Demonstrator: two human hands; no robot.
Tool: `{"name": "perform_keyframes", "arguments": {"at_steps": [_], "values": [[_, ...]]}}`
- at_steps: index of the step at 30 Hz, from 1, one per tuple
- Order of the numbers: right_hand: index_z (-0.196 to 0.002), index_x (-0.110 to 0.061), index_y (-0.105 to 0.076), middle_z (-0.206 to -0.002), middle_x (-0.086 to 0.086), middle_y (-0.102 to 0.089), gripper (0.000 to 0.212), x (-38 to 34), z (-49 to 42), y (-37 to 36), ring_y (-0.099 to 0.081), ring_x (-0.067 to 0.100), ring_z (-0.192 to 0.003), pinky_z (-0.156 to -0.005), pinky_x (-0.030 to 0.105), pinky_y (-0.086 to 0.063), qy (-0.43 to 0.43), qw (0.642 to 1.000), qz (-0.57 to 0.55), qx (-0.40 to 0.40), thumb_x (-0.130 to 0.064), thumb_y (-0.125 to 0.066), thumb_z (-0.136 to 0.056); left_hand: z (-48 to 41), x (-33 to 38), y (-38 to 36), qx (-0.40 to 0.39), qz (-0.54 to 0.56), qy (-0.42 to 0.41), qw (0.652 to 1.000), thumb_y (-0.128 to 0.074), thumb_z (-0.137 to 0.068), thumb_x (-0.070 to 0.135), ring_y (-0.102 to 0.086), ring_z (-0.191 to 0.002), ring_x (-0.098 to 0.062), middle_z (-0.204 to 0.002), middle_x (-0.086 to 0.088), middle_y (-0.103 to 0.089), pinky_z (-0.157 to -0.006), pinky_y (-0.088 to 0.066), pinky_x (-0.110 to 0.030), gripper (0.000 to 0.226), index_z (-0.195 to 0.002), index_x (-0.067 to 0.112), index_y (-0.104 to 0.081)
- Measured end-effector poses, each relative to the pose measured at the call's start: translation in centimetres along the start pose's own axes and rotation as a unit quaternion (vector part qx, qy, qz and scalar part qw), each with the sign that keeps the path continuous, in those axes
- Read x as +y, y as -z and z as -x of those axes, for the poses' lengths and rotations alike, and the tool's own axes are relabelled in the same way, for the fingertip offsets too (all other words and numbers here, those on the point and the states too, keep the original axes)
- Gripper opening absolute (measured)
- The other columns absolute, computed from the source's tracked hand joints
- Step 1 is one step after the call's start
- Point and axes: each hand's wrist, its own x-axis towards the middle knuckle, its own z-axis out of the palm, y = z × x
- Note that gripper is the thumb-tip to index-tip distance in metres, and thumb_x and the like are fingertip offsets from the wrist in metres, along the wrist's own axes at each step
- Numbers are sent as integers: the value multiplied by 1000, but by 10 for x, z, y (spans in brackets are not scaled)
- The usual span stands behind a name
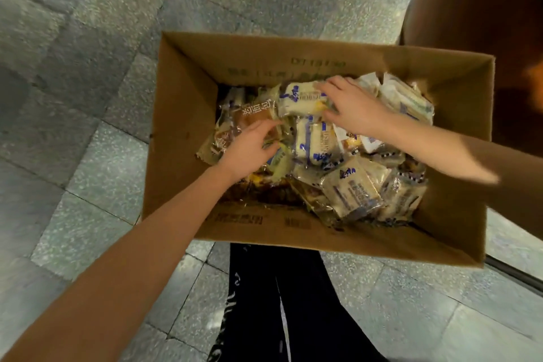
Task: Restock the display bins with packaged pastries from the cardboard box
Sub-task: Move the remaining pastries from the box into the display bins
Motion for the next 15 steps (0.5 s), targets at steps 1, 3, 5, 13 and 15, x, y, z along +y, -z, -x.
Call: {"name": "perform_keyframes", "arguments": {"at_steps": [1, 3, 5, 13, 15], "values": [[-150, -14, -30, -146, 12, -38, 63, 3, -7, -3, -37, 31, -133, -112, 44, -32, 5, 1000, 1, 5, -26, -58, -95, -7, -3, -8, 6, 23, 7, 1000, -60, -96, 22, -52, -122, -17, -136, -4, -53, -107, -43, -37, 50, -143, 22, -43], [-151, -14, -31, -147, 13, -38, 62, 9, -20, -10, -36, 32, -134, -113, 45, -31, 17, 1000, 8, 10, -25, -58, -95, -17, -4, -23, 17, 72, 35, 997, -63, -94, 21, -54, -120, -16, -134, -3, -55, -106, -45, -37, 54, -144, 22, -42], [-150, -16, -31, -146, 13, -39, 63, 14, -31, -17, -37, 33, -134, -112, 48, -32, 32, 999, 26, 11, -24, -58, -95, -27, -4, -38, 21, 110, 49, 992, -65, -92, 21, -52, -123, -16, -137, -1, -54, -106, -44, -37, 59, -145, 23, -40], [-152, -26, -31, -151, 17, -35, 67, 35, -59, -45, -35, 40, -134, -110, 53, -33, 41, 996, 79, -18, -38, -61, -93, -60, -15, -77, 35, 233, 36, 971, -65, -92, 15, -51, -125, -10, -143, 2, -48, -108, -45, -39, 57, -144, 23, -44], [-153, -27, -25, -150, 15, -38, 75, 38, -64, -48, -35, 40, -133, -108, 51, -35, 27, 997, 68, -16, -44, -62, -90, -62, -16, -83, 40, 271, 44, 961, -63, -92, 7, -56, -119, -9, -143, 1, -47, -102, -50, -38, 57, -143, 23, -44]]}}
